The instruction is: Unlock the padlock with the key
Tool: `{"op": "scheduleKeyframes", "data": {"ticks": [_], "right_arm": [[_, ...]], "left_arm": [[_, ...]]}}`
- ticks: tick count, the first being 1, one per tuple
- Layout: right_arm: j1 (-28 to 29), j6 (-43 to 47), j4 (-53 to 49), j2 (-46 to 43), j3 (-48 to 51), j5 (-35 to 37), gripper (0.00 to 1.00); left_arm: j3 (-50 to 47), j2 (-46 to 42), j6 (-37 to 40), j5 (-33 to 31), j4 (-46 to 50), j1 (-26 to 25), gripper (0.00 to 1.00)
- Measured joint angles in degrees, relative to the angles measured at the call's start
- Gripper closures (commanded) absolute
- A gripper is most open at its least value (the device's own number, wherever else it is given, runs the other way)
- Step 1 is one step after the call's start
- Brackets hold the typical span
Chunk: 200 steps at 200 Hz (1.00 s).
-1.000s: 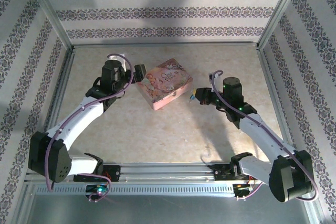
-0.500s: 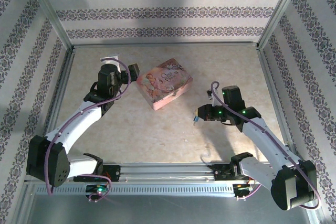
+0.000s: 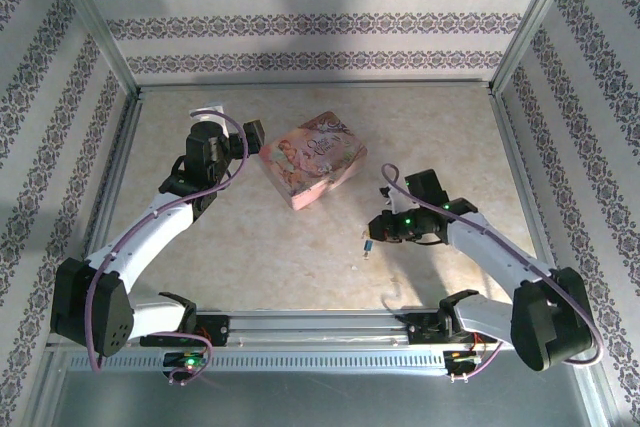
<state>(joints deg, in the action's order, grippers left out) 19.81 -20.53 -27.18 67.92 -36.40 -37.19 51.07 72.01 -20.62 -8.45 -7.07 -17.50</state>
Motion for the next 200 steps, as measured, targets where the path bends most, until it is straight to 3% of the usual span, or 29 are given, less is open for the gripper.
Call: {"op": "scheduleKeyframes", "data": {"ticks": [140, 180, 200], "right_arm": [[5.46, 1.22, 7.08, 18.18, -2.56, -0.22, 1.00], [5.57, -0.07, 8.44, 20.59, -2.58, -0.22, 0.94], [5.57, -0.63, 8.66, 20.76, -2.58, -0.15, 0.84]], "left_arm": [[0.00, -0.13, -0.61, -1.31, 1.05, 0.00, 0.00], [0.00, -0.63, -0.61, -1.90, 1.92, 0.04, 0.00], [0.00, -0.96, -0.59, -2.23, 2.27, 0.33, 0.00]]}}
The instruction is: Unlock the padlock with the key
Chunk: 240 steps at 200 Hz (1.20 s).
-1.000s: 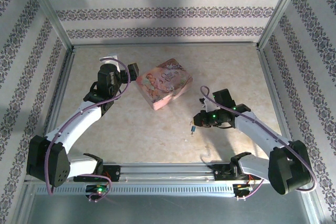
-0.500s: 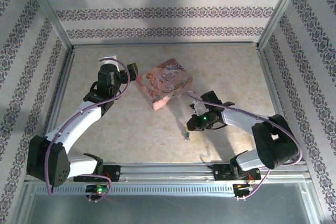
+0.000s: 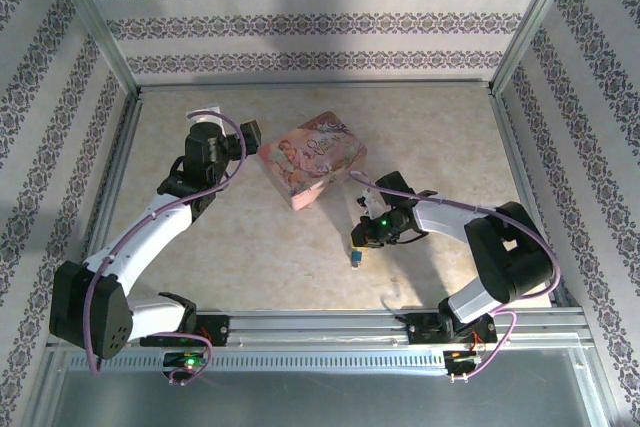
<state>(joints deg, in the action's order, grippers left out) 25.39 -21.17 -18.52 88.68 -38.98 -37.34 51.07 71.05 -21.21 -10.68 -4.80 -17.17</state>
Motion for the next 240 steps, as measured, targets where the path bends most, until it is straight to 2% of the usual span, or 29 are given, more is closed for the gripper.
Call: {"op": "scheduleKeyframes", "data": {"ticks": [36, 83, 134, 173, 206, 227, 240], "right_arm": [[-0.81, 0.02, -0.42, -0.76, -0.72, 1.55, 0.68], [-5.20, 0.22, -3.87, -10.40, -2.36, 6.38, 0.61], [-10.84, 1.55, -5.29, -22.58, -4.48, 13.25, 0.48], [-15.39, 3.23, -5.22, -28.48, -4.48, 18.80, 0.37], [-19.76, 4.20, -3.02, -33.79, -3.76, 23.34, 0.23], [-22.51, 4.72, 0.13, -37.29, -1.46, 26.18, 0.03], [-23.98, 5.20, 2.80, -39.32, 0.81, 28.39, 0.02]], "left_arm": [[0.00, -0.96, 0.04, -0.57, 0.79, 0.46, 0.01], [-0.42, -3.10, 0.28, -0.83, 1.16, 1.44, 0.01], [-1.84, -5.60, 0.72, -2.12, 1.38, 2.29, 0.01], [-4.44, -8.68, 1.51, -5.09, 1.38, 2.40, 0.01], [-5.75, -10.71, 3.04, -6.78, 1.36, 3.08, 0.01], [-7.13, -11.74, 3.91, -7.06, 1.33, 3.17, 0.01], [-8.50, -12.20, 4.37, -7.32, 1.27, 3.34, 0.01]]}}
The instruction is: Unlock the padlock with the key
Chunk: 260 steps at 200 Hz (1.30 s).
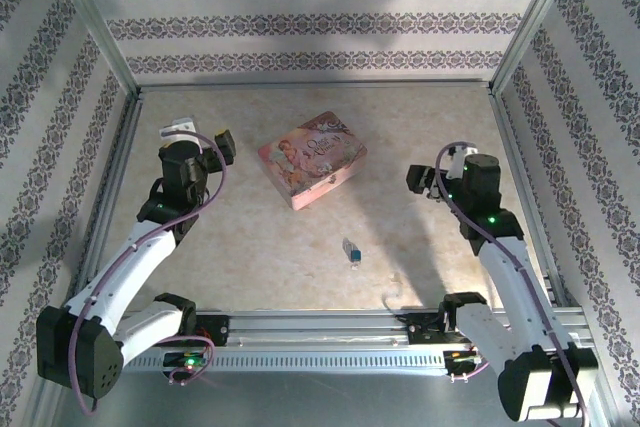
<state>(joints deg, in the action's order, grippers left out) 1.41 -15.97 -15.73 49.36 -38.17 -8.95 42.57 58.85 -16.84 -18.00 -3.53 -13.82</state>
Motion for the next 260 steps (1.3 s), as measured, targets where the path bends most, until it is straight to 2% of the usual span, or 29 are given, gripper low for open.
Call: {"op": "scheduleKeyframes", "data": {"ticks": [42, 86, 144, 221, 260], "right_arm": [[-1.68, 3.80, 12.76, -4.70, 10.19, 5.42, 0.02], [-3.10, 7.72, 22.97, -2.93, 15.04, 8.28, 0.02], [-4.70, 8.79, 37.97, 10.19, 17.44, 8.11, 0.01], [-5.07, 10.16, 62.86, 28.06, 21.66, 3.10, 0.02], [-5.07, 10.43, 72.59, 37.55, 22.14, 1.16, 0.02]], "left_arm": [[-3.13, 0.50, 0.57, -0.31, 0.02, 0.81, 0.01], [-6.64, 2.47, 1.07, -0.79, -1.70, 1.46, 0.01], [-11.82, 6.36, 3.63, -1.97, -6.12, 2.27, 0.01], [-11.96, 12.94, 9.31, -0.42, -10.75, 2.71, 0.01], [-14.27, 14.40, 12.17, -0.04, -18.36, 2.99, 0.01]]}}
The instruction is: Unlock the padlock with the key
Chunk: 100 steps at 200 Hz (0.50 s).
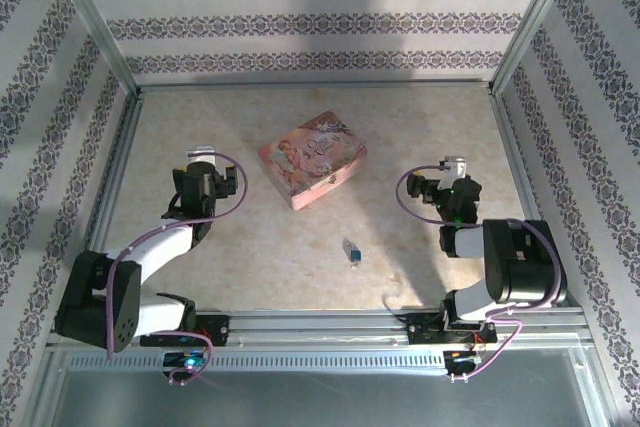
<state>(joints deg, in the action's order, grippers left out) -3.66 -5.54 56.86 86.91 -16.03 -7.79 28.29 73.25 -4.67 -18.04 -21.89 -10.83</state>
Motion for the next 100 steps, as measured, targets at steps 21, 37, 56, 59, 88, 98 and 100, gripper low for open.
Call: {"op": "scheduleKeyframes", "data": {"ticks": [21, 37, 56, 59, 88, 98, 100], "right_arm": [[0.00, 0.11, -0.48, 1.44, -0.63, -0.44, 0.02], [0.07, 0.24, -0.46, 1.44, -1.62, -0.35, 0.01], [0.33, 0.61, -0.44, 1.44, -2.40, 0.50, 0.02], [0.46, 0.68, -0.48, 1.44, -2.45, 0.72, 0.02], [0.92, 1.11, -0.83, 1.44, -2.45, 1.77, 0.01], [0.94, 1.27, -0.98, 1.44, -2.45, 1.99, 0.02], [0.94, 1.29, -1.01, 1.44, -2.45, 2.05, 0.02]], "left_arm": [[-2.47, 1.79, 1.03, 0.61, -4.33, 0.37, 0.01], [-3.13, 3.17, 1.46, 0.98, -5.60, 0.46, 0.01], [-3.21, 4.81, 1.77, 1.42, -8.17, 0.46, 0.01], [-3.21, 5.07, 1.88, 1.51, -8.66, 0.46, 0.01], [-3.21, 7.52, 2.62, 2.19, -11.45, 0.46, 0.01], [-3.21, 7.85, 3.21, 2.67, -11.87, 0.46, 0.01], [-3.21, 7.89, 3.28, 2.80, -12.00, 0.46, 0.01]]}}
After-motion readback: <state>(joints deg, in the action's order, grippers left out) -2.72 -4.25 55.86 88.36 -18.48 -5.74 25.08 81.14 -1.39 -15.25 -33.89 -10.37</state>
